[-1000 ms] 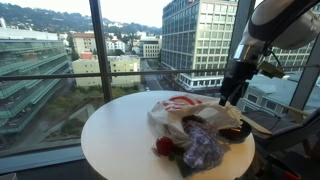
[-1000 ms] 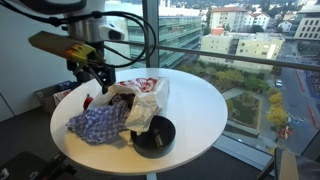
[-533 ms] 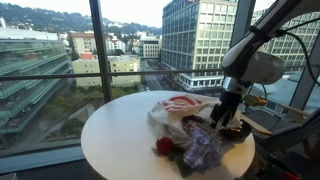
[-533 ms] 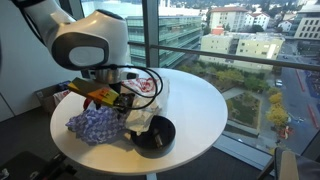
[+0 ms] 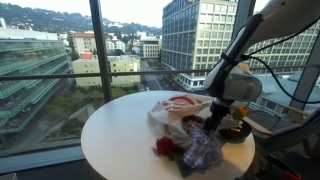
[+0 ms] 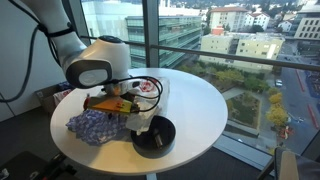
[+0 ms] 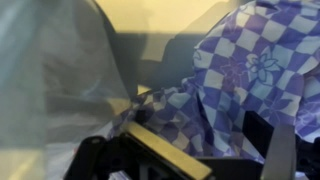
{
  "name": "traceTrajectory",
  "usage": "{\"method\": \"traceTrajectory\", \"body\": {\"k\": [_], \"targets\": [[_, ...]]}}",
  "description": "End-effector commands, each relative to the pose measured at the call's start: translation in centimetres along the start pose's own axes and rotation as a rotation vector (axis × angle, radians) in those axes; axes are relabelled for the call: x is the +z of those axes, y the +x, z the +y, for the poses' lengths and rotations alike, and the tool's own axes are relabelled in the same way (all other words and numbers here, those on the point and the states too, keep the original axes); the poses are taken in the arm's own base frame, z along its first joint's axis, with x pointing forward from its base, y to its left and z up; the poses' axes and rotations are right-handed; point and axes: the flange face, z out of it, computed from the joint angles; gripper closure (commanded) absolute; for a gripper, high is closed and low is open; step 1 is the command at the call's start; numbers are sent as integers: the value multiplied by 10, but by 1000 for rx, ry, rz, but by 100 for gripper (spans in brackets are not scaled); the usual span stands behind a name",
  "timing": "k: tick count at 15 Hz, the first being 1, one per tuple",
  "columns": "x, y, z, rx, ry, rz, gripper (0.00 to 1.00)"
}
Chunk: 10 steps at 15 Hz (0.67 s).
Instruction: Remove the objects in the white bag
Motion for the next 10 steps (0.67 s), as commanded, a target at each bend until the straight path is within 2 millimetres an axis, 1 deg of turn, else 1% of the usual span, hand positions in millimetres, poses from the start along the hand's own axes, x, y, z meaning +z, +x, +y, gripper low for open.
{"method": "traceTrajectory", "body": {"k": [1, 4, 7, 8, 10], "targets": [[15, 23, -9, -144, -106, 63, 0], [21, 35, -19, -247, -175, 104, 0], [31, 37, -31, -383, -234, 122, 0], [33, 38, -33, -435, -255, 128, 0], [34, 41, -27, -515, -337, 116, 0]]}}
